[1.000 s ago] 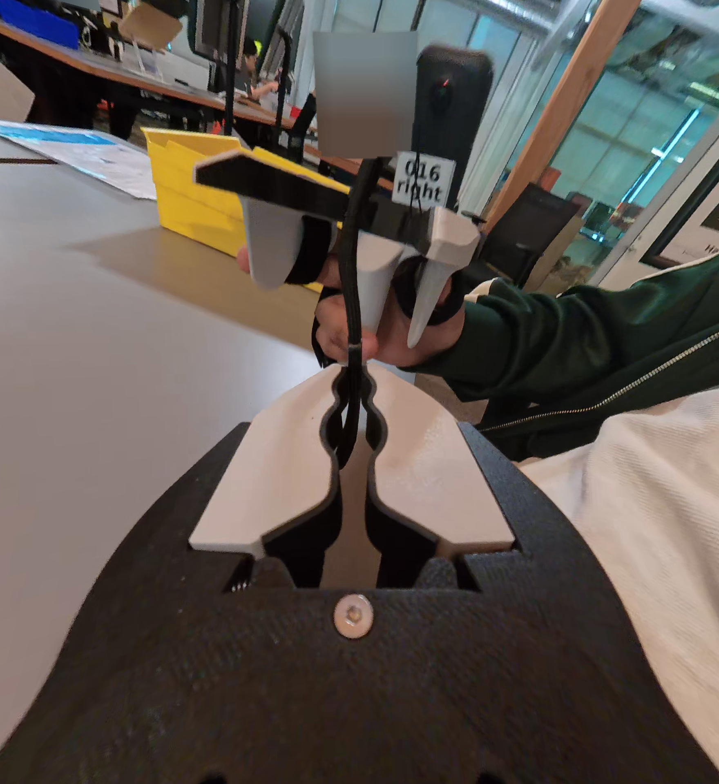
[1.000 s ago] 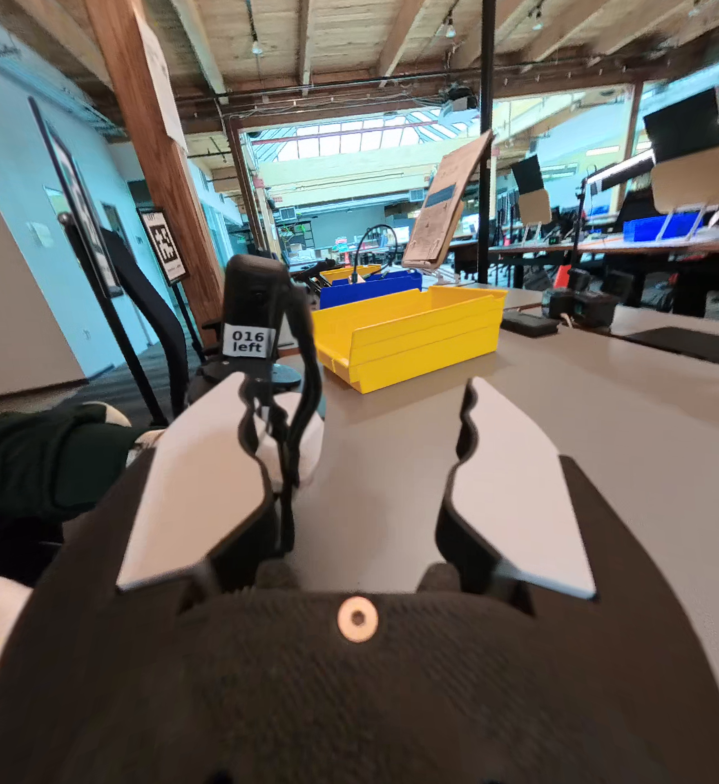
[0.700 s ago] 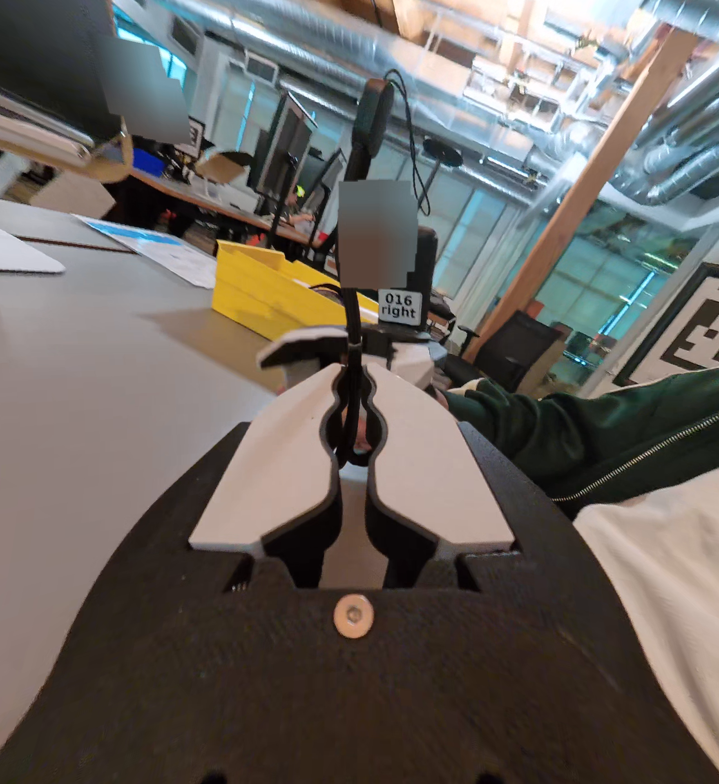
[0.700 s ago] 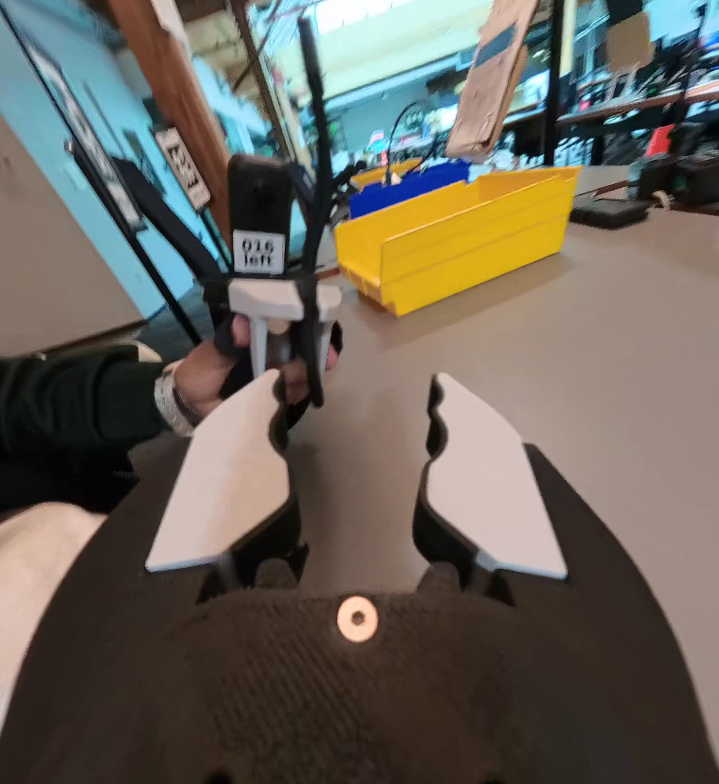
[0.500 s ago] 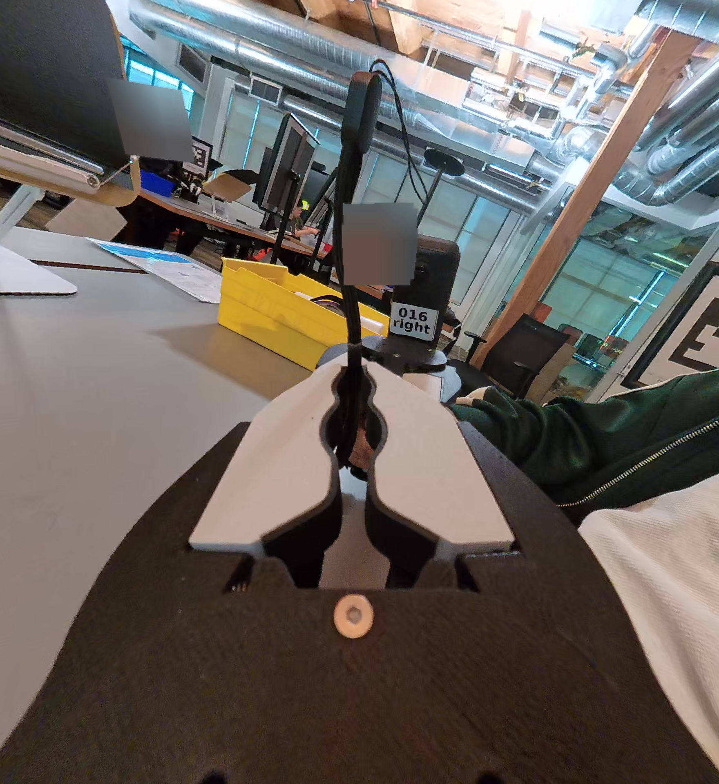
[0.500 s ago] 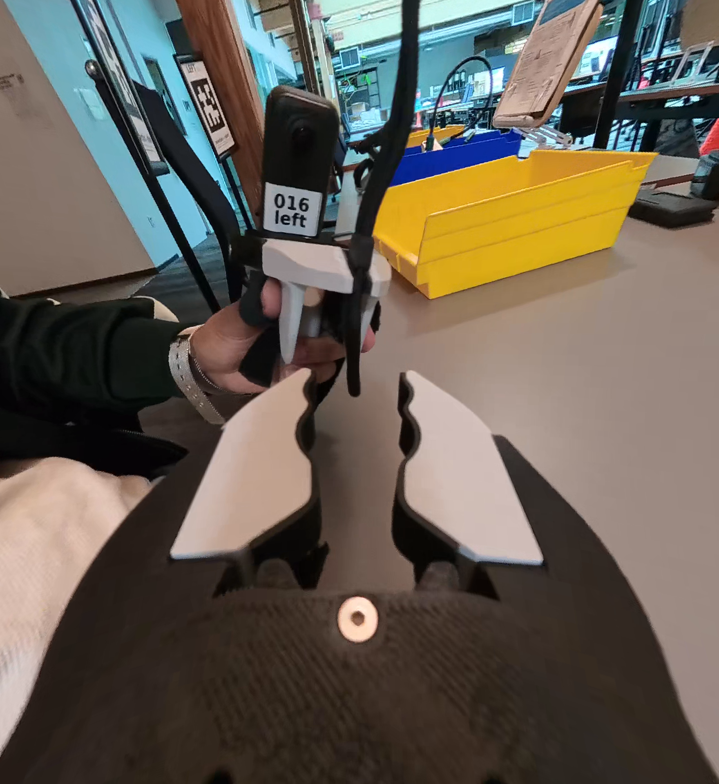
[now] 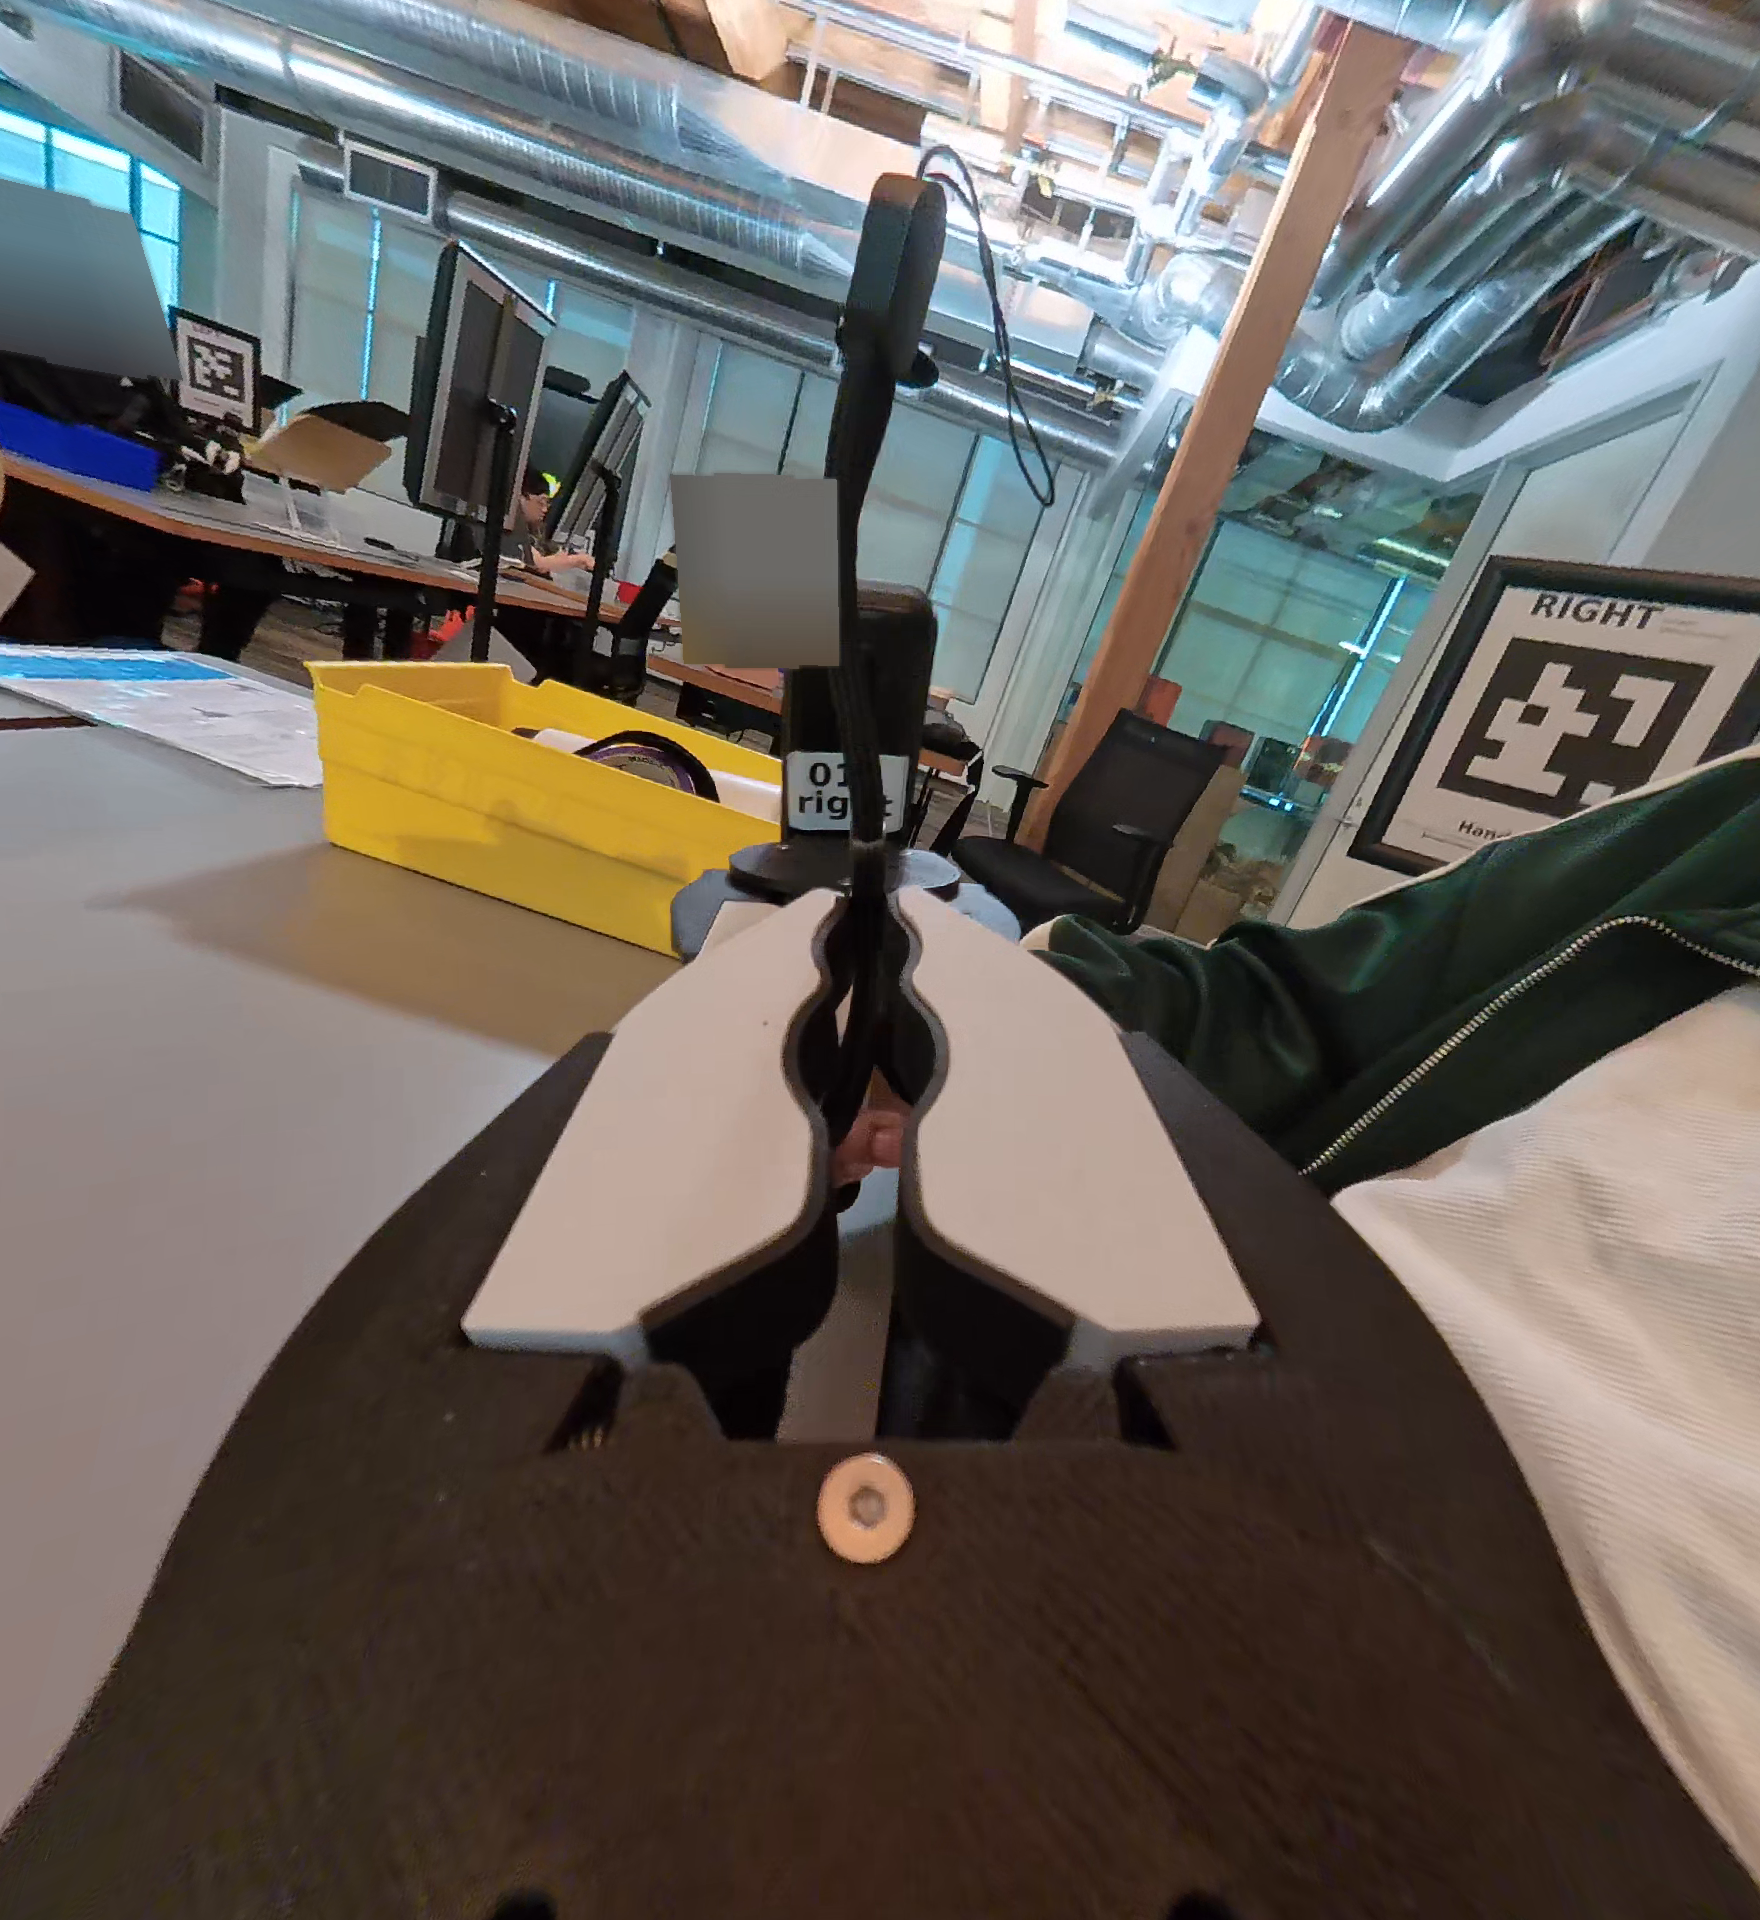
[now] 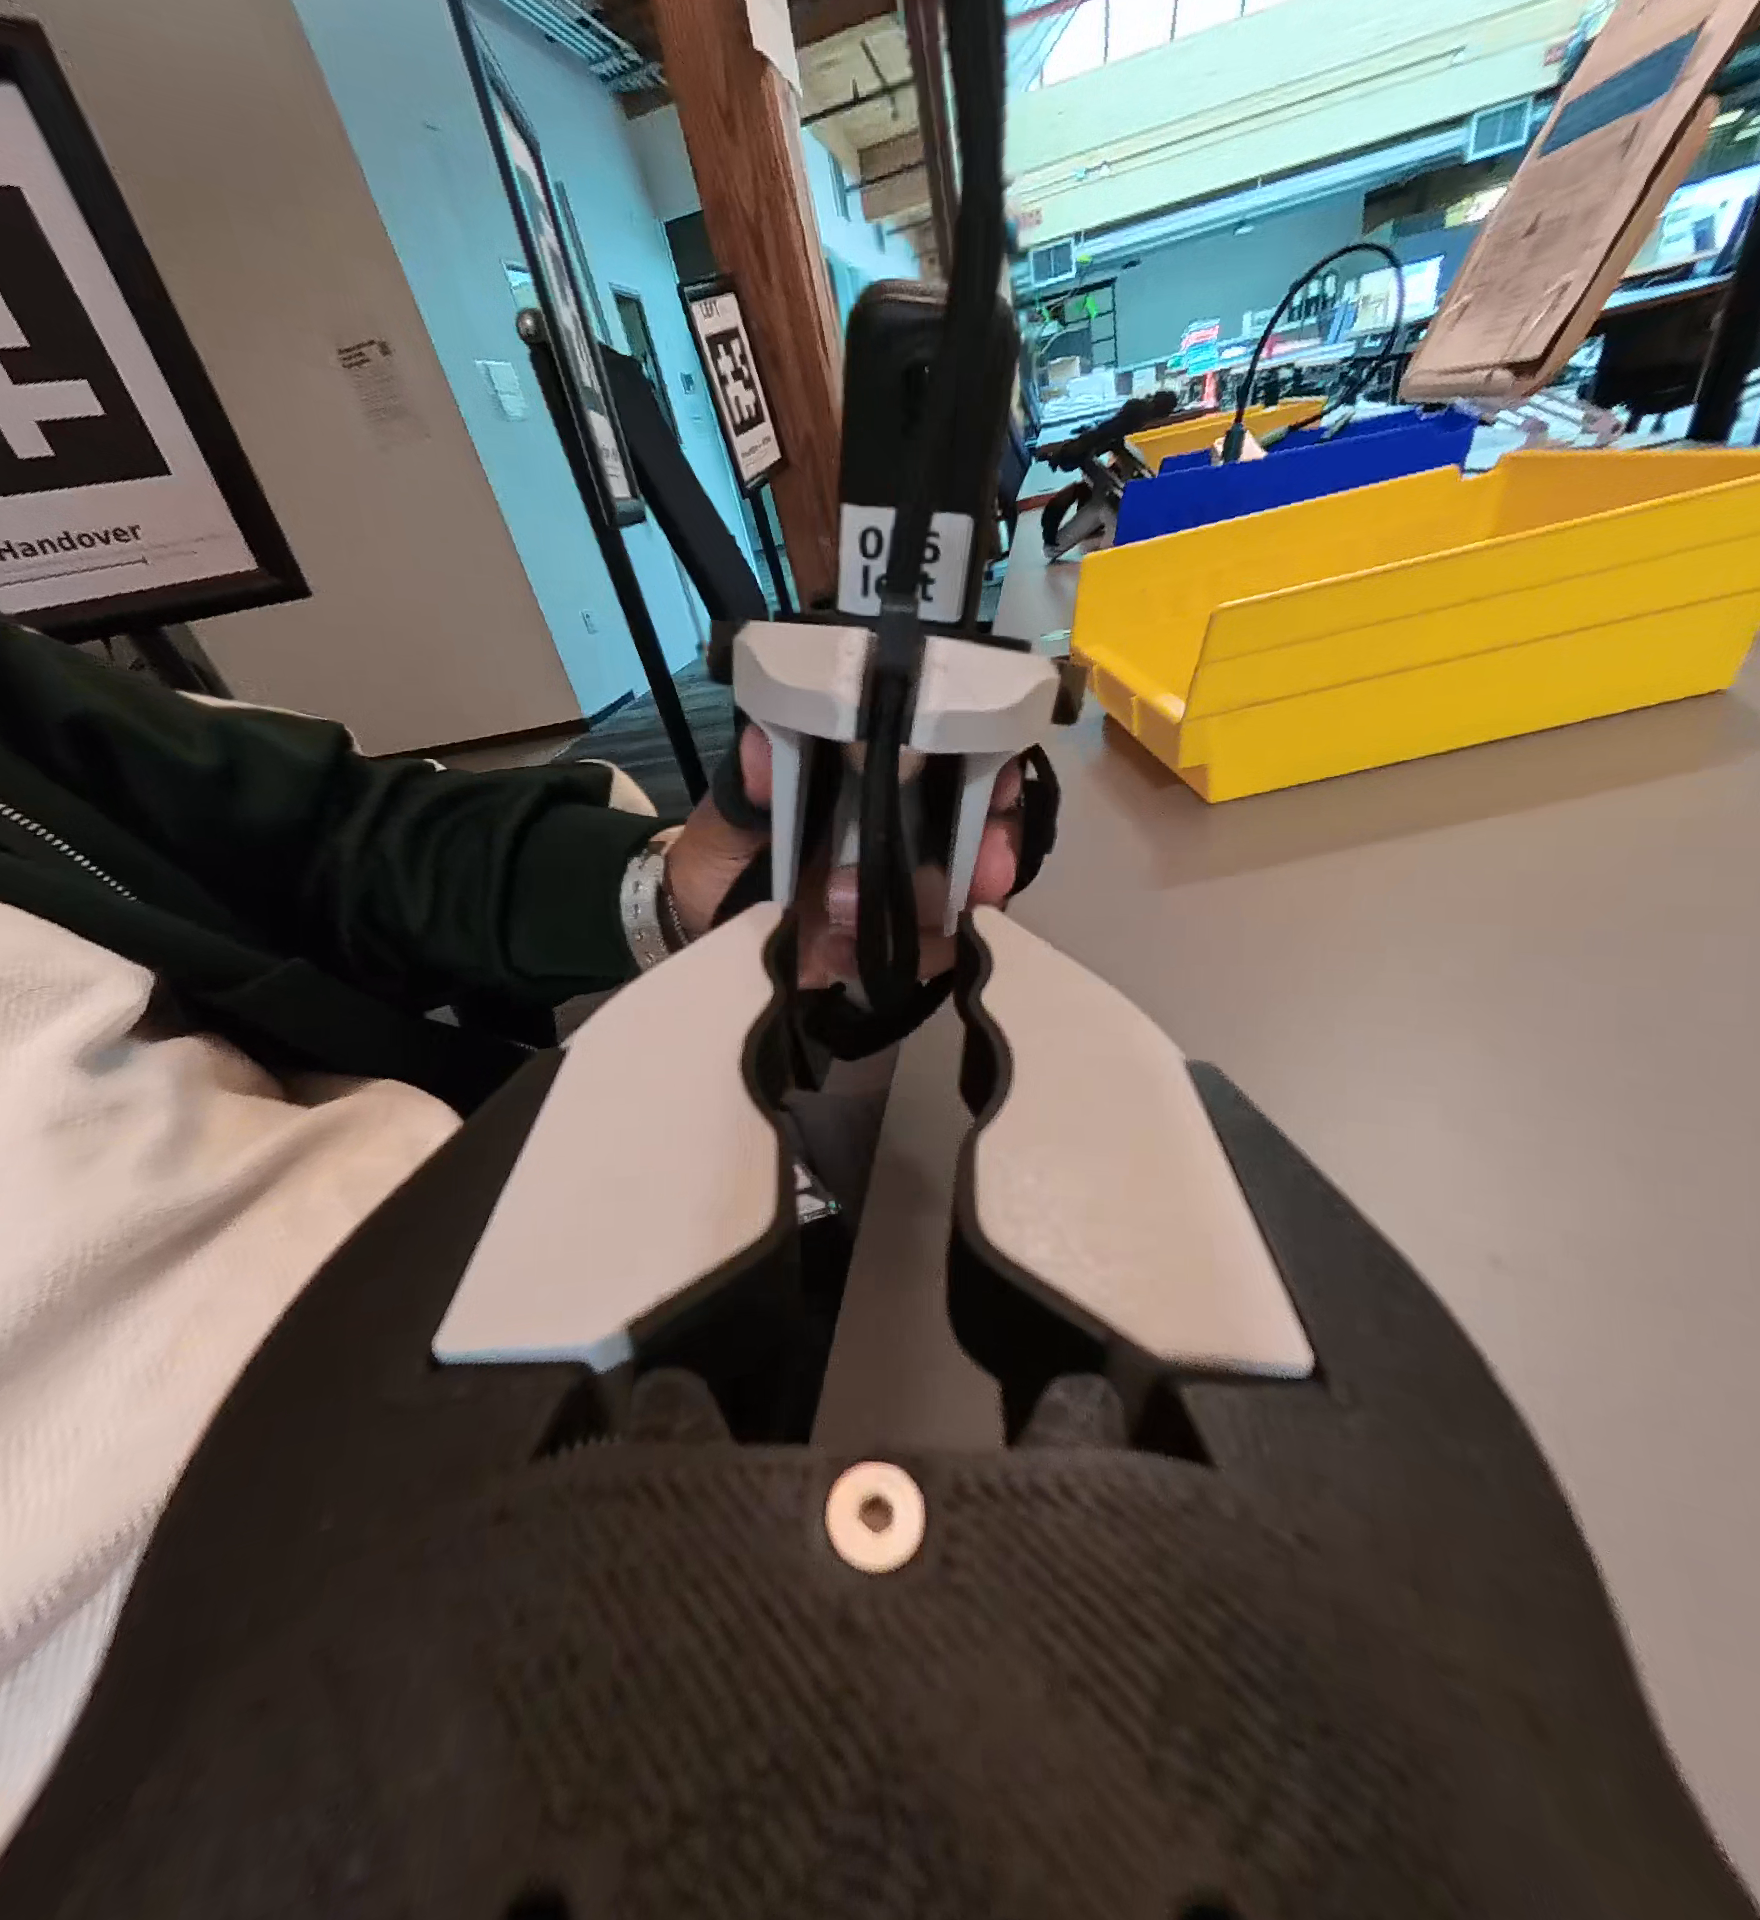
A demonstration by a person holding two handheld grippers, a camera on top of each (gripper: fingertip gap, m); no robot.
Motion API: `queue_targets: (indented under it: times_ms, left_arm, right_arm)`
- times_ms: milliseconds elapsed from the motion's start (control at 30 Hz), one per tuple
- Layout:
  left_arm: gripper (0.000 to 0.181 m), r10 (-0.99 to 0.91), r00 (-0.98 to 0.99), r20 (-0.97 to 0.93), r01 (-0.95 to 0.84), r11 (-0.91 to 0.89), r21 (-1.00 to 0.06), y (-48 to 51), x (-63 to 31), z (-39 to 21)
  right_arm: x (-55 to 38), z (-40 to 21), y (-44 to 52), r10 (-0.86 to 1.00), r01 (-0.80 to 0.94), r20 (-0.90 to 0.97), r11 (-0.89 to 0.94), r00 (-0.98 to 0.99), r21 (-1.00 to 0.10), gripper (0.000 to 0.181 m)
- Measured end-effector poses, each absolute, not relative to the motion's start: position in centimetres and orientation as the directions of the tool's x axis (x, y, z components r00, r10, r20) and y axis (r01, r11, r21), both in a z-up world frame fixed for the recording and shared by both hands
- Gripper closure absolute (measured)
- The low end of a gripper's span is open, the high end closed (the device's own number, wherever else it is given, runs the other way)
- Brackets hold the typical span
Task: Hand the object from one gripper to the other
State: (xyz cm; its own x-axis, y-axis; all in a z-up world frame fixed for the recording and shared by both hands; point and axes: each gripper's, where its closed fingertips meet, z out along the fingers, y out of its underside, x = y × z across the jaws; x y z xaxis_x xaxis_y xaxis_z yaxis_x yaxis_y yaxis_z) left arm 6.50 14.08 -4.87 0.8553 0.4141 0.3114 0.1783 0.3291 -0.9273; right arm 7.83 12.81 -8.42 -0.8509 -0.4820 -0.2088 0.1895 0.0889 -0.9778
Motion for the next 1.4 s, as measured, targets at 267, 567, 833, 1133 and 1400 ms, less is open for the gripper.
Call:
queue_targets:
  times_ms: [267,567,833,1133,1400]
  left_arm:
    - [0.177,0.036,0.94,0.34,0.3,0.391,-0.87,16.4,8.1,-3.2]
    - [0.177,-0.17,0.923,0.346,0.382,0.276,-0.882,19.8,8.9,-3.9]
    - [0.177,-0.193,0.921,0.339,0.383,0.289,-0.877,20.1,8.5,-3.7]
    - [0.091,0.163,0.89,0.426,0.329,0.418,-0.847,17.5,2.8,-5.1]
    - [0.099,0.159,0.861,0.482,0.381,0.426,-0.821,16.9,2.3,-6.0]
  right_arm:
    - [8.6,-6.5,16.6,-0.627,0.392,-0.36,0.093,-0.691,-0.915,0.145]
    - [10.6,-7.5,18.5,-0.647,0.313,-0.309,0.113,-0.698,-0.943,0.168]
    - [9.9,-6.7,19.0,-0.578,0.237,-0.216,0.04,-0.787,-0.971,0.177]
    - [1.9,-0.8,21.9,-0.219,0.209,-0.195,-0.042,-0.956,-0.977,0.177]
    - [-8.8,0.3,31.3,0.307,0.122,-0.079,0.122,-0.949,-0.985,0.176]
